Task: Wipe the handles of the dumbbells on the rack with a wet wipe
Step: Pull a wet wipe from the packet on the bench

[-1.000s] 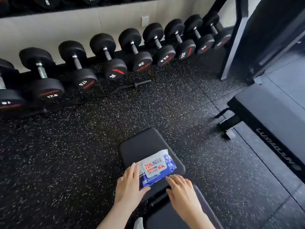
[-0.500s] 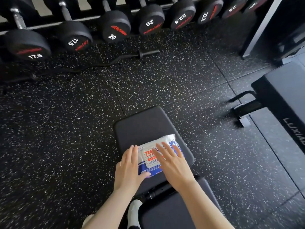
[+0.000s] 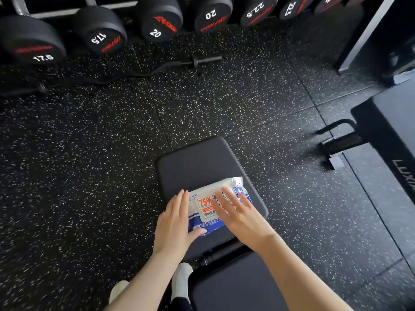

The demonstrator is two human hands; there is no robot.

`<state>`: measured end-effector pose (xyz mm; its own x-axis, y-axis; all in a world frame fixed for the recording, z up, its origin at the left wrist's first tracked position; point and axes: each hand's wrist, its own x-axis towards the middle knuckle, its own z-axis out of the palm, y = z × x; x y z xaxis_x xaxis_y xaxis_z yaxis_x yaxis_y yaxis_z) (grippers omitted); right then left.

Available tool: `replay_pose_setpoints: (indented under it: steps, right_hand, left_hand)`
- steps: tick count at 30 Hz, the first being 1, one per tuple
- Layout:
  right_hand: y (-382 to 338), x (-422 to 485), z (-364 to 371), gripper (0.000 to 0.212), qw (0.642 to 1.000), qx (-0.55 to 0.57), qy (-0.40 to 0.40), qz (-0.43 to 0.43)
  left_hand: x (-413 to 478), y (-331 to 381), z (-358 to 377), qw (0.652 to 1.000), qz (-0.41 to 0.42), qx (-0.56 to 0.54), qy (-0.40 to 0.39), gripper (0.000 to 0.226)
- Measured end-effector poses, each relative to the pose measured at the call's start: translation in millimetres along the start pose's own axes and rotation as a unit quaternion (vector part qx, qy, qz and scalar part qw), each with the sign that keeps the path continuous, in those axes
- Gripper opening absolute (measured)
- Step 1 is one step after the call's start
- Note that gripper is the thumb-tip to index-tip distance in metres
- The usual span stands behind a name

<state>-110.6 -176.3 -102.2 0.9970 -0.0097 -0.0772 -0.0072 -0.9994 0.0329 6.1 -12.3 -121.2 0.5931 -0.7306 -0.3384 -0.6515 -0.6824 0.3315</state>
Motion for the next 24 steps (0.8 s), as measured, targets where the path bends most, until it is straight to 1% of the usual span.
replay_pose_setpoints:
  steps: [2, 4, 6, 7, 9, 10, 12, 14, 16, 17, 18, 20, 22, 23, 24]
  right_hand:
    - [2, 7, -6, 0.035, 0.999, 0.038, 0.038, -0.002]
    - [8, 25, -17, 0.029, 0.995, 0.09, 0.039, 0.032]
    - [13, 51, -27, 0.016, 0.982, 0.136, 0.03, 0.125]
    - [16, 64, -30, 0.015, 0.968, 0.168, 0.025, 0.184]
    - [22, 85, -33, 0.025, 0.935, 0.216, -0.018, 0.281]
    - [23, 92, -31, 0.026, 0.924, 0.226, -0.041, 0.307]
    - [24, 100, -23, 0.025, 0.912, 0.237, -0.076, 0.327]
    - [22, 101, -14, 0.025, 0.908, 0.242, -0.1, 0.327]
    - [21, 96, -6, 0.03, 0.908, 0.25, -0.121, 0.313]
    - [21, 92, -4, 0.036, 0.912, 0.249, -0.118, 0.303]
    - [19, 85, -4, 0.04, 0.917, 0.247, -0.093, 0.3]
    - [13, 70, -11, 0.042, 0.914, 0.247, 0.005, 0.322]
    - [2, 52, -18, 0.028, 0.904, 0.243, 0.101, 0.338]
    - [-5, 43, -19, 0.02, 0.904, 0.239, 0.12, 0.334]
    - [-13, 35, -20, 0.013, 0.908, 0.237, 0.118, 0.324]
  left_hand:
    - [0, -1, 3, 1.0, 0.001, -0.004, 0.001, 0.114]
    - [0, -2, 4, 1.0, 0.005, -0.005, 0.0, 0.113]
    - [-1, -2, 5, 1.0, 0.016, 0.0, 0.009, 0.113]
    - [-2, -3, 4, 1.0, 0.019, 0.004, 0.017, 0.114]
    - [-3, -3, 2, 0.999, 0.025, 0.02, 0.03, 0.117]
    - [-3, -3, 1, 0.998, 0.028, 0.03, 0.037, 0.119]
    - [-2, -2, 0, 0.997, 0.047, 0.049, 0.048, 0.121]
    - [-2, -1, 1, 0.994, 0.077, 0.065, 0.051, 0.121]
    - [0, -2, 3, 0.991, 0.099, 0.077, 0.045, 0.119]
    - [1, -2, 3, 0.991, 0.104, 0.079, 0.041, 0.117]
    - [1, -3, 3, 0.991, 0.105, 0.079, 0.039, 0.116]
    - [2, -4, 1, 0.991, 0.103, 0.078, 0.034, 0.115]
    - [2, -4, 0, 0.992, 0.101, 0.074, 0.031, 0.115]
    - [2, -4, 0, 0.992, 0.1, 0.071, 0.03, 0.115]
    - [1, -3, 0, 0.992, 0.098, 0.068, 0.028, 0.114]
